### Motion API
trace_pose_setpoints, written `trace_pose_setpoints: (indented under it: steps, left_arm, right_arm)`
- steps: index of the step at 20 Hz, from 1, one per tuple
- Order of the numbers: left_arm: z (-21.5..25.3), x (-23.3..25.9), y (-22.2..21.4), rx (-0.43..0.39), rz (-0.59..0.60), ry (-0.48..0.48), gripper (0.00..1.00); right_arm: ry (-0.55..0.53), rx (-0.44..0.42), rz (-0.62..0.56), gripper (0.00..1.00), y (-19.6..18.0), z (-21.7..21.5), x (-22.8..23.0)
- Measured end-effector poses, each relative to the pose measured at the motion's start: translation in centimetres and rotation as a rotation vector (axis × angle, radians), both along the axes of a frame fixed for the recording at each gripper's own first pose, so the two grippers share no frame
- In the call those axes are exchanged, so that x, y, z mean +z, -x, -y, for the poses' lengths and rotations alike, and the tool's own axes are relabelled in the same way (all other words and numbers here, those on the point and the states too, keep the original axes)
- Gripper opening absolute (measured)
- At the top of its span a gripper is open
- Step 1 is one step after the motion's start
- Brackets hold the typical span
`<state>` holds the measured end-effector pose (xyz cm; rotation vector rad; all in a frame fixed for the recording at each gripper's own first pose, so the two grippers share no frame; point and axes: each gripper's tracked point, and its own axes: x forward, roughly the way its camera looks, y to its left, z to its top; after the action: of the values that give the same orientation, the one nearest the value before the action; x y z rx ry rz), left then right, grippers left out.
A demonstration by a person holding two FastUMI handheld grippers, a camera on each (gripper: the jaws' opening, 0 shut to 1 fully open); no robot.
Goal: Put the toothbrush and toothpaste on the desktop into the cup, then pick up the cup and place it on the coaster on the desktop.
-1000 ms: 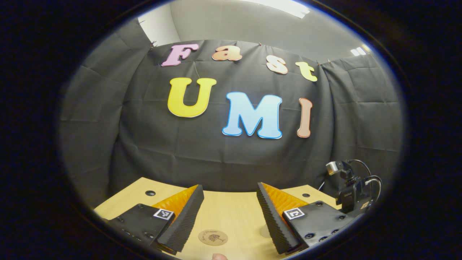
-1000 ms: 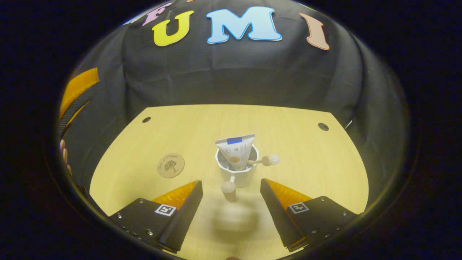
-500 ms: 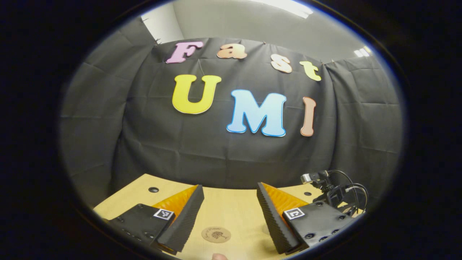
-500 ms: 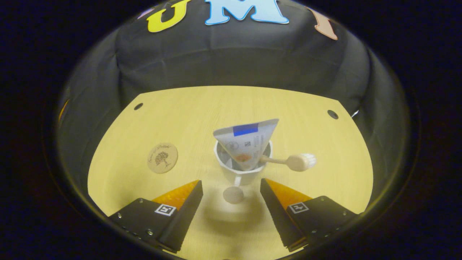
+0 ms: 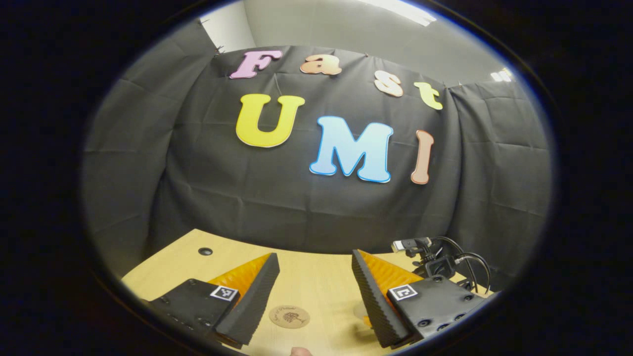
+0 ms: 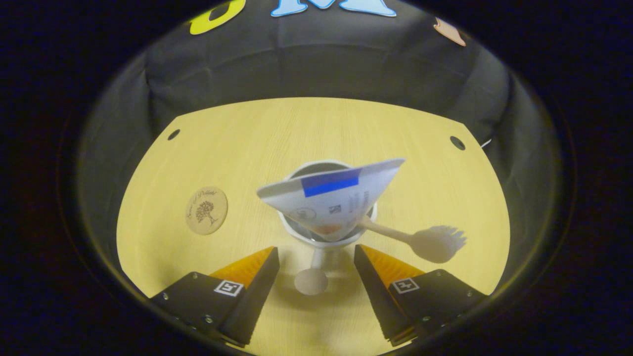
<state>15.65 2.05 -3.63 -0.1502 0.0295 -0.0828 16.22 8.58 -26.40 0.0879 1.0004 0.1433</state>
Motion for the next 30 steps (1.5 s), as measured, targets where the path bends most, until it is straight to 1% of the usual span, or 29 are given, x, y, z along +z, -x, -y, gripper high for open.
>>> trace_pose_setpoints:
  steps: [1,2,3,4,5,6,7,8,10,11,12,13,16,20,26,27,28,29,30]
  left_arm:
    - [-0.1,-0.1,0.0,0.000,-0.001,0.000,0.91]
    - [-0.1,-0.1,0.1,0.002,-0.002,-0.001,0.95]
    - [-0.1,-0.2,0.1,0.001,-0.003,-0.003,0.91]
    - [-0.2,-0.2,0.1,0.002,-0.005,-0.005,0.95]
    - [-0.2,-0.3,0.1,0.002,-0.007,-0.006,0.95]
    - [-0.2,-0.4,0.1,0.004,-0.011,-0.008,0.95]
    - [-0.2,-0.5,0.1,0.003,-0.014,-0.007,0.95]
    - [-0.2,-0.6,0.2,0.003,-0.017,-0.006,0.99]
    - [-0.3,-0.8,0.3,0.005,-0.022,-0.007,0.99]
    - [-0.4,-0.9,0.4,0.007,-0.024,-0.007,0.99]
    - [-0.4,-0.9,0.5,0.008,-0.025,-0.006,0.95]
    - [-0.5,-0.9,0.7,0.010,-0.025,-0.004,0.95]
    - [-0.7,-0.7,1.1,0.016,-0.022,-0.004,0.95]
    - [-1.5,-0.5,2.1,0.032,-0.018,0.000,0.94]
    - [-3.9,-0.4,4.1,0.075,-0.021,0.007,0.95]
    - [-4.3,-0.3,4.5,0.083,-0.022,0.008,0.91]
    - [-4.9,-0.3,4.8,0.092,-0.022,0.007,0.90]
    - [-5.5,-0.2,5.2,0.099,-0.021,0.007,0.94]
    - [-5.9,-0.3,5.4,0.106,-0.022,0.009,0.94]
  right_arm:
    - [-0.004,0.002,-0.011,0.89,-0.1,-0.1,-0.1]
    - [-0.007,0.001,-0.022,0.86,-0.1,-0.2,-0.3]
    - [-0.002,-0.003,-0.030,0.85,-0.1,-0.1,-0.5]
    - [-0.011,0.000,-0.036,0.72,-0.2,-0.3,-0.6]
    - [0.007,-0.009,-0.043,0.71,0.0,0.1,-0.8]
    - [0.014,-0.013,-0.042,0.57,0.1,0.4,-0.2]
    - [0.016,-0.015,-0.048,0.45,0.0,0.4,-1.1]
    - [0.028,-0.027,-0.045,0.30,0.1,0.8,-0.9]
    - [0.025,-0.022,-0.050,0.28,0.2,0.7,-0.9]
    - [0.027,-0.014,-0.046,0.24,0.1,0.6,-1.0]
    - [0.020,-0.018,-0.046,0.24,0.1,0.7,-1.1]
    - [0.016,-0.015,-0.043,0.21,0.2,0.6,-0.8]
    - [0.001,-0.011,-0.024,0.20,0.3,0.4,-0.2]
    - [-0.004,0.024,0.012,0.20,0.3,-0.3,1.0]
    - [-0.011,0.085,0.034,0.20,0.5,-3.9,2.3]
    - [-0.014,0.095,0.036,0.20,0.5,-4.5,2.4]
    - [-0.019,0.104,0.038,0.20,0.4,-5.2,2.7]
    - [-0.025,0.112,0.039,0.20,0.4,-6.0,2.8]
    - [-0.029,0.120,0.042,0.20,0.3,-6.7,3.0]
